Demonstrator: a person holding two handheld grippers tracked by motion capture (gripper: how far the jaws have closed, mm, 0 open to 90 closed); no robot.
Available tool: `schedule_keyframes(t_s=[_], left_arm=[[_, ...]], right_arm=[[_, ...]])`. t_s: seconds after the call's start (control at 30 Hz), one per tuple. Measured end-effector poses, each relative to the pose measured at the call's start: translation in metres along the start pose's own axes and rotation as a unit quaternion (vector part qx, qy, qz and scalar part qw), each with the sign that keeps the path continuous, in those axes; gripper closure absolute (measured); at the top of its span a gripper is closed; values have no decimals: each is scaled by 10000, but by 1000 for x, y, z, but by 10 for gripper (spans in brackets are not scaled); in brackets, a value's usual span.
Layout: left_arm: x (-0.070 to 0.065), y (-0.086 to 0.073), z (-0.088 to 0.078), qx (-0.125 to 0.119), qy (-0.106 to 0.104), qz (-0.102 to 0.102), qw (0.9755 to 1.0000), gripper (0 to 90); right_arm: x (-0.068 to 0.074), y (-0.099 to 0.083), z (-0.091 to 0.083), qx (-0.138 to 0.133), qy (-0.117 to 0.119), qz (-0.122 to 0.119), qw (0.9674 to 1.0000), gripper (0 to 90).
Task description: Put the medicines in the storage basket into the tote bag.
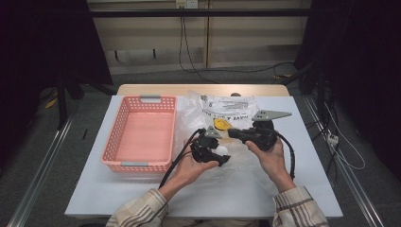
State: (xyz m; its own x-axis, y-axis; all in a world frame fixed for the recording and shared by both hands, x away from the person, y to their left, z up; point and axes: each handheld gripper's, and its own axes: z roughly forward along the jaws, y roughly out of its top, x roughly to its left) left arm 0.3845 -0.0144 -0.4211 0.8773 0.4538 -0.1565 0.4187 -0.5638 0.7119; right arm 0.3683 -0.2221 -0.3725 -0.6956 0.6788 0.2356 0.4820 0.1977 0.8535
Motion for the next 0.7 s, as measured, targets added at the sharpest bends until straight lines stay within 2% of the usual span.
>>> schedule_keyframes(t_s=[0.03,0.07,0.13,0.17,0.27,0.33,0.47,0.6,0.7], left_arm=[[-2,0,-3,-18,103,16,9999,293],[-1,0,-6,-55,-1,30,10000,272],[-3,1,-14,-146,51,-18,9999,210],[-4,2,-18,-155,83,38,9998,190],[-4,3,-29,-263,104,98,9996,186],[-3,2,-34,-338,45,56,9994,179],[-2,2,-49,-441,-48,144,9989,177],[-5,2,-65,-650,-138,230,9975,176],[-5,3,-78,-813,-56,258,9963,171]], right_arm=[[0,0,0,-4,2,2,10000,900],[1,0,0,-11,-1,1,10000,900],[1,1,-1,-17,-2,-1,10000,900],[1,1,-1,-9,-5,-17,10000,900],[1,2,-1,-15,-12,-22,10000,900],[1,2,-1,-20,-14,-16,10000,900],[1,1,0,-13,-28,-27,10000,900],[1,1,1,12,-23,-33,10000,900],[1,1,1,8,-18,-34,10000,900]])
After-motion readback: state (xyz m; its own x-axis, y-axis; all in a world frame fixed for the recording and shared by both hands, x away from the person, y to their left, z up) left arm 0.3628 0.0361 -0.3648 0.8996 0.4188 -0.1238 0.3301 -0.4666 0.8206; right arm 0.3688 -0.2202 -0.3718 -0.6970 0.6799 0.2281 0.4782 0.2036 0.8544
